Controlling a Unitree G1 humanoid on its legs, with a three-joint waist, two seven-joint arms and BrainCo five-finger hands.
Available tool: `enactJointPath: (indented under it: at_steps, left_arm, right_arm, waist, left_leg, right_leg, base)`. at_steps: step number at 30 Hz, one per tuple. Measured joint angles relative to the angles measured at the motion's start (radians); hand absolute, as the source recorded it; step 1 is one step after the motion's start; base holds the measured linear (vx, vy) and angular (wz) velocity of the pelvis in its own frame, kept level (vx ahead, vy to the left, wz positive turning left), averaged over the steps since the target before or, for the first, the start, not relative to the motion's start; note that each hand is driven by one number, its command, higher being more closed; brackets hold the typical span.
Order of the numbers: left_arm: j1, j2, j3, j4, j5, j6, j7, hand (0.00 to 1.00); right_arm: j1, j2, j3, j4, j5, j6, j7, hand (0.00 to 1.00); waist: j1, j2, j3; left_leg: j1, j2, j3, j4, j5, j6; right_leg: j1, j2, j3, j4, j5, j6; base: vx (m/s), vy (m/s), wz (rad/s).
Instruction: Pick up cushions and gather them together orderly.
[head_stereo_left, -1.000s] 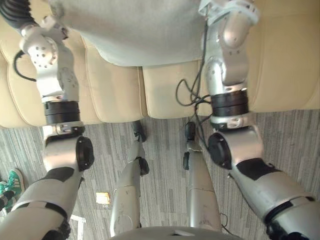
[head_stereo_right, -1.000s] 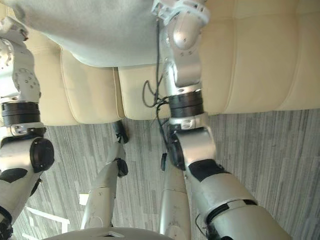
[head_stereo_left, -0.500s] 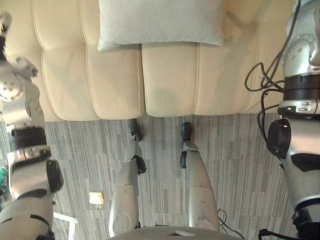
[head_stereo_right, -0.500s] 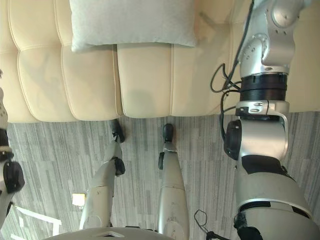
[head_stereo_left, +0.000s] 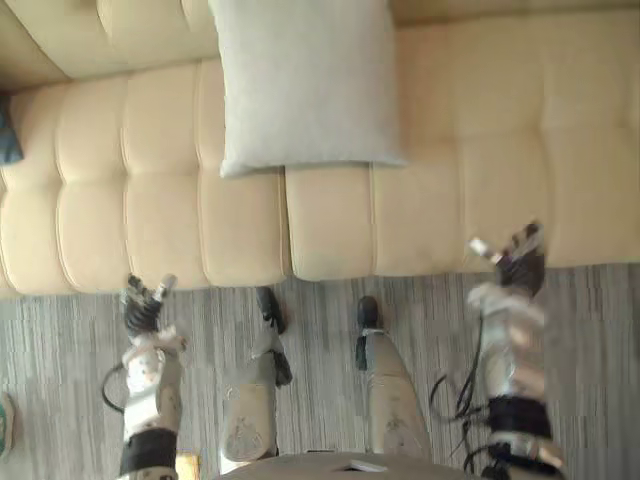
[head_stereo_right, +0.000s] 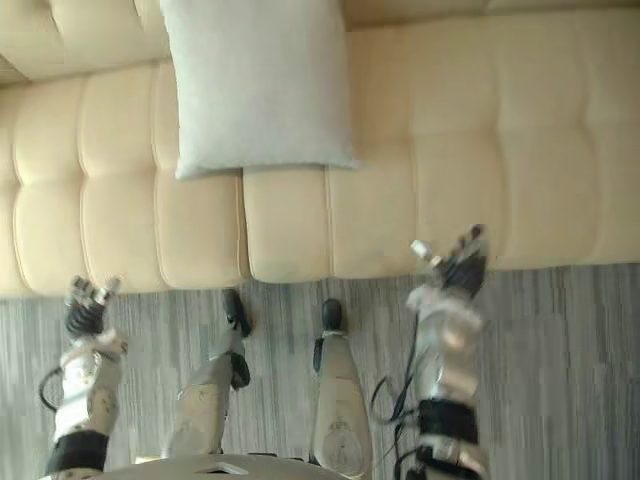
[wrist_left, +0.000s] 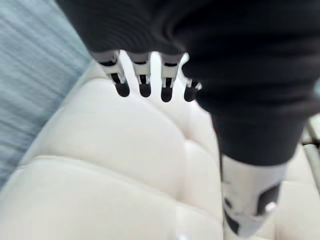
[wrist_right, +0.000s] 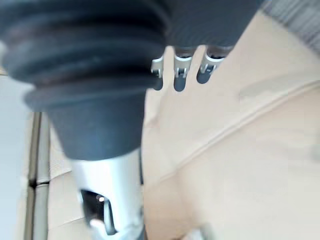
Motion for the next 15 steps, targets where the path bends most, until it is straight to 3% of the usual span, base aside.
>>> enactJointPath:
  at_steps: [2, 4, 6, 8, 11, 15]
  left_arm:
    - [0.039, -0.022, -0.006, 0.103, 0.002, 0.02, -0.039, 0.0]
    - [0.071, -0.035, -0.005, 0.206, 0.011, 0.045, -0.074, 0.0]
    - [0.083, -0.054, 0.005, 0.282, 0.031, 0.056, -0.079, 0.0]
    - [0.09, -0.074, 0.013, 0.385, 0.08, 0.063, -0.093, 0.0]
    - [0.087, -0.082, 0.017, 0.471, 0.14, 0.076, -0.102, 0.0]
    - [0.078, -0.074, 0.017, 0.537, 0.222, 0.08, -0.101, 0.0]
  right_arm:
    - [0.072, 0.044, 0.061, 0.069, -0.064, 0.009, 0.034, 0.0]
    - [0.141, 0.102, 0.092, 0.141, -0.225, 0.036, 0.052, 0.0]
    - [0.164, 0.136, 0.093, 0.231, -0.272, 0.045, 0.064, 0.0]
    - [0.167, 0.151, 0.093, 0.391, -0.358, 0.06, 0.084, 0.0]
    - [0.163, 0.155, 0.091, 0.546, -0.453, 0.09, 0.104, 0.0]
    - [0.153, 0.155, 0.061, 0.662, -0.467, 0.109, 0.12, 0.0]
  waist:
    - [-0.001, -0.022, -0.046]
    - [0.003, -0.052, -0.082]
    - [0.004, -0.066, -0.122]
    - [0.007, -0.068, -0.186]
    - [0.006, -0.065, -0.223]
    - [0.005, -0.066, -0.24]
  left_leg:
    - [0.055, 0.005, 0.004, 0.0, -0.019, -0.003]
    - [0.126, 0.011, 0.011, 0.0, -0.037, -0.005]
    - [0.176, 0.013, 0.013, 0.0, -0.052, -0.006]
    - [0.222, 0.014, 0.017, 0.0, -0.07, -0.009]
    - [0.269, 0.012, 0.026, -0.001, -0.085, -0.009]
    - [0.303, 0.003, 0.028, -0.001, -0.096, -0.009]
  right_leg:
    - [0.064, 0.006, 0.0, -0.026, -0.002, 0.001]
    - [0.147, 0.012, 0.0, -0.063, -0.002, 0.001]
    - [0.211, 0.015, -0.004, -0.101, 0.001, 0.003]
    - [0.289, 0.023, -0.003, -0.174, 0.024, 0.008]
    - [0.372, 0.025, 0.004, -0.268, 0.065, 0.016]
    - [0.433, 0.025, 0.025, -0.343, 0.102, 0.024]
  base:
    - [0.07, -0.015, -0.12]
    - [0.08, 0.005, -0.1]
    - [0.09, 0.021, -0.05]
    - [0.12, 0.026, -0.09]
    - [0.07, 0.036, -0.12]
    - [0.03, 0.034, -0.11]
